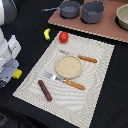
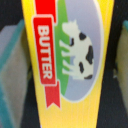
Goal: Interact with the objects in diverse but meaningful ways.
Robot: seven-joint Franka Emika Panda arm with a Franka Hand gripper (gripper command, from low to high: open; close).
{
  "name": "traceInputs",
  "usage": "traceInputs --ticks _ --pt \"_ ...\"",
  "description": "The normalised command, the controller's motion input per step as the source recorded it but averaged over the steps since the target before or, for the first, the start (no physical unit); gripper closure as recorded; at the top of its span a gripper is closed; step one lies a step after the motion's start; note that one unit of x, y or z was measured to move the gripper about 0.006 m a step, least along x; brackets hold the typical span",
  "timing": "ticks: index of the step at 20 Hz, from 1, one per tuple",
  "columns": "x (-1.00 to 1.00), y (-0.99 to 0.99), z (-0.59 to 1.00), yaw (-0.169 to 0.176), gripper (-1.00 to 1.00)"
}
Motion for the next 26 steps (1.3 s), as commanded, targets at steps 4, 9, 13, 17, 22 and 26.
traceInputs --ticks 4,9,13,17,22,26 --pt "-0.07 0.26 0.66 0.001 1.00" --pt "0.23 0.49 1.00 0.006 1.00" --pt "0.53 0.57 0.97 0.003 1.00" --pt "0.68 0.60 0.77 0.000 1.00" --pt "0.84 0.56 0.56 -0.008 1.00" --pt "0.86 0.44 0.42 -0.025 1.00"
